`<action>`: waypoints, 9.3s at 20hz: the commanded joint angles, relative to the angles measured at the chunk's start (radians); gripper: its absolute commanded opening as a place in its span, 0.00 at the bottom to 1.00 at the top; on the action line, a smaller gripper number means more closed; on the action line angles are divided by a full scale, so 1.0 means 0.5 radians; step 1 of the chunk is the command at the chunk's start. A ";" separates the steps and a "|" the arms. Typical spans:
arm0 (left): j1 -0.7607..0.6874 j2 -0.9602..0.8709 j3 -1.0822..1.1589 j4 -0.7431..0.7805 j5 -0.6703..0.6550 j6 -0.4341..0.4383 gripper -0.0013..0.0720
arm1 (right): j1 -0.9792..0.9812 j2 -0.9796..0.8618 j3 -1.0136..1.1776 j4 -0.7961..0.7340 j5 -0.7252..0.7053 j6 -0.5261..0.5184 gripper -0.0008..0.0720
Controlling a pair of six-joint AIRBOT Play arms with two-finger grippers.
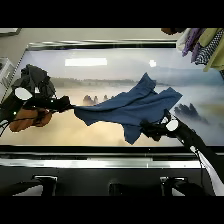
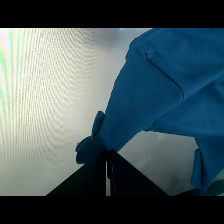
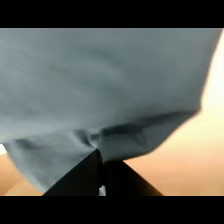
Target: Fold the clothes and pants, and hang the long-sleeved shirts on hangers.
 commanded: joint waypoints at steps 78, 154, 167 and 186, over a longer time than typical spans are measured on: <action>0.349 0.901 -0.987 0.397 -0.557 -0.192 0.74 | -0.465 -0.658 0.755 -0.243 0.993 -1.038 0.06; -0.162 -0.529 1.118 1.167 -0.910 -0.526 0.85 | -0.708 -0.919 2.018 -0.430 1.588 -0.863 0.62; -0.163 -0.008 0.208 1.321 -0.912 -0.466 0.85 | -0.722 -0.455 0.398 -0.253 1.061 -1.071 0.61; 0.806 0.565 -1.122 0.108 -0.415 0.168 0.85 | -0.597 -0.175 0.350 -0.047 0.930 -1.070 0.06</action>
